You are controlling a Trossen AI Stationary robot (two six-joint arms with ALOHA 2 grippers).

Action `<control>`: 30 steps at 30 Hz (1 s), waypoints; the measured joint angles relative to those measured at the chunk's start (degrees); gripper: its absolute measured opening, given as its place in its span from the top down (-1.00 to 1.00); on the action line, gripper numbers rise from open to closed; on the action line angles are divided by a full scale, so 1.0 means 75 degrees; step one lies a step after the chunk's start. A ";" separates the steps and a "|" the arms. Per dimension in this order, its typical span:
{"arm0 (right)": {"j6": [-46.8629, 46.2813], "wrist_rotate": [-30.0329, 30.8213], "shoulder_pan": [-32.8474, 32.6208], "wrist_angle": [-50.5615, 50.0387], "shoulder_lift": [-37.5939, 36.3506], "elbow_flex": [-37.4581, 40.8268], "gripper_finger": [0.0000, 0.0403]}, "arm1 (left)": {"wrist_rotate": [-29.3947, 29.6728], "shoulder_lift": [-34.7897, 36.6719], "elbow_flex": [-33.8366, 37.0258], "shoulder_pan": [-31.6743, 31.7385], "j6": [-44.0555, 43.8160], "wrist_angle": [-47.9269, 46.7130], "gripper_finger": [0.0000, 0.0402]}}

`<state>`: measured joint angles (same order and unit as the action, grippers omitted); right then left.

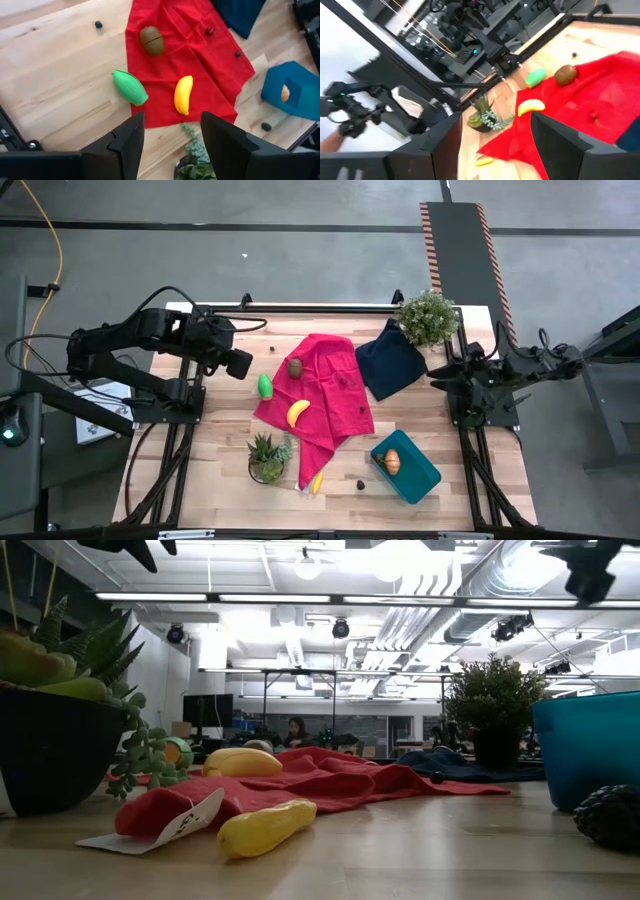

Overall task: Pick and placing Produce into tupperware
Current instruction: Put the green corn into the blue bin

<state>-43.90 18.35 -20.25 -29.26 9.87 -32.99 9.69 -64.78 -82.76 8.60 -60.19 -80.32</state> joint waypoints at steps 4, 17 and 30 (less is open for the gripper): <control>-0.0101 -0.0092 0.0000 0.0466 -0.0944 0.0622 -0.13 | 0.0052 -0.0113 0.0000 0.0000 -0.0485 -0.0020 0.09; 0.0199 -0.2074 -0.0003 0.0883 -0.1154 0.0830 -0.13 | -0.0074 -0.1361 0.0000 0.0000 -0.1929 -0.0057 0.08; 0.0852 -0.3472 -0.0003 0.0628 -0.1192 0.0930 -0.13 | -0.0387 -0.2909 0.0000 0.0000 -0.2234 0.0120 0.08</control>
<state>-37.50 -7.69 -20.27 -24.56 0.93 -26.01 6.79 -86.59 -82.76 8.60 -76.95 -79.42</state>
